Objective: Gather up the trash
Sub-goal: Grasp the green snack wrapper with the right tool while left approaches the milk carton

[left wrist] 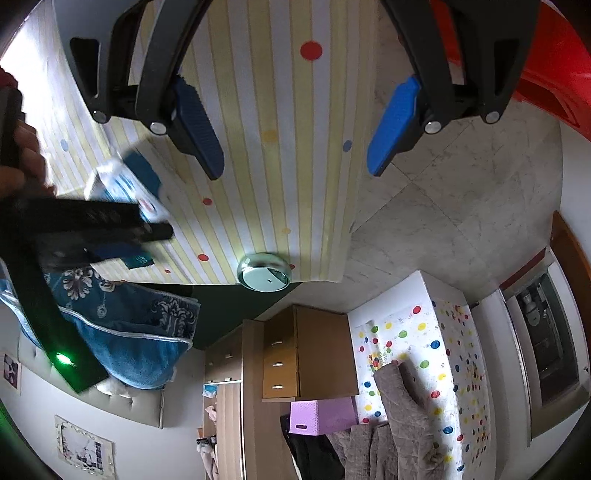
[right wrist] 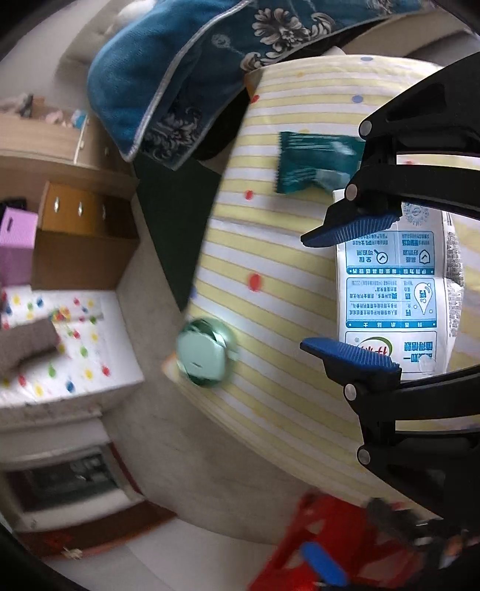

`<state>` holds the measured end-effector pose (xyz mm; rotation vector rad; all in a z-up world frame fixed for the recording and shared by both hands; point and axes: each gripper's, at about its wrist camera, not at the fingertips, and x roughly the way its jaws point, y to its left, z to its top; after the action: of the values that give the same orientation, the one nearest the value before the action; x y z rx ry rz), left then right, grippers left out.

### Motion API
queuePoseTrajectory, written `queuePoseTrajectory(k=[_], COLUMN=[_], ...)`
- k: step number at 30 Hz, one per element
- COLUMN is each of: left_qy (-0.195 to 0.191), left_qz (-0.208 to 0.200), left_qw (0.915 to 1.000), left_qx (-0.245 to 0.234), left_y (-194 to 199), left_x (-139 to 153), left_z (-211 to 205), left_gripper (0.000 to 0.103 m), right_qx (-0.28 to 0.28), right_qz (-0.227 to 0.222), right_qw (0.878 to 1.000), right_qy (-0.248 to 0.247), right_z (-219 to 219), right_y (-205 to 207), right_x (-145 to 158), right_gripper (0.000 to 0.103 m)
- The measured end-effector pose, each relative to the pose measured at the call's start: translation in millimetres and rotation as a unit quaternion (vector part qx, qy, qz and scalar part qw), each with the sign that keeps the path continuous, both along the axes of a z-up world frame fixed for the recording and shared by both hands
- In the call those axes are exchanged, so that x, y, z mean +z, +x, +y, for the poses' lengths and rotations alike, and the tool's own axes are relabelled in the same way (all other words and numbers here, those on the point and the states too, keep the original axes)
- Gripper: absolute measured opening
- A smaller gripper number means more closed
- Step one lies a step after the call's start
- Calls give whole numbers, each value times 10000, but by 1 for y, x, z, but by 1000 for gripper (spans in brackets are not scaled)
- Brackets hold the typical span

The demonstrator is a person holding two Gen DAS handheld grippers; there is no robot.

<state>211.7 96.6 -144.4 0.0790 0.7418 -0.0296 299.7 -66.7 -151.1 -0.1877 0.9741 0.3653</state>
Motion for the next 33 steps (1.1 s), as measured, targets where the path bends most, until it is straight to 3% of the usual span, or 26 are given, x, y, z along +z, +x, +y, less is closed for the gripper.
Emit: queuePoseTrajectory(k=[4,6,9,12,13,14,15,20,23,28,33], left_qy=[-122,-258,-396,-259,-272,-282,-276,-273,-288,-365,-264], left_qz=[-10,-5,-55,-77,-74,-43,-23,30,-16,-65,106], left_qw=[9998,9990,9972,9969,9968,9970,9972,9979,9972,9936,9917], left_qx=[-174,-368,-638,-735,-749,-725,-691,-593,-696,-1068,-1258], left_y=[-19,-31,-40,-40,-39,-36,-34,-25,-25,-20,-3], left_x=[2,3,7,8,8,7,7,4,5,1,-12], left_z=[-3,-12,-30,-50,-53,-57,-57,-57,-53,-56,-69], left_gripper=[78,83,88,88,88,88,88,88,88,96,96], right_qx=[312,225,-185,-664,-734,-814,-818,-858,-847,-740,-648], right_qz=[253,137,-188,-441,-445,-321,-279,24,22,79,213], right_qw=[9988,9985,9966,9947,9944,9942,9942,9945,9948,9923,9876], right_qy=[271,478,776,649,612,624,635,593,574,988,1415], right_z=[-14,-28,-61,-85,-89,-97,-98,-99,-97,-95,-101], right_y=[-41,-56,-85,-113,-117,-126,-125,-116,-111,-76,-40], right_x=[11,23,46,49,47,35,33,-2,-15,-25,-29], right_gripper=[51,51,52,51,49,39,30,16,16,15,16])
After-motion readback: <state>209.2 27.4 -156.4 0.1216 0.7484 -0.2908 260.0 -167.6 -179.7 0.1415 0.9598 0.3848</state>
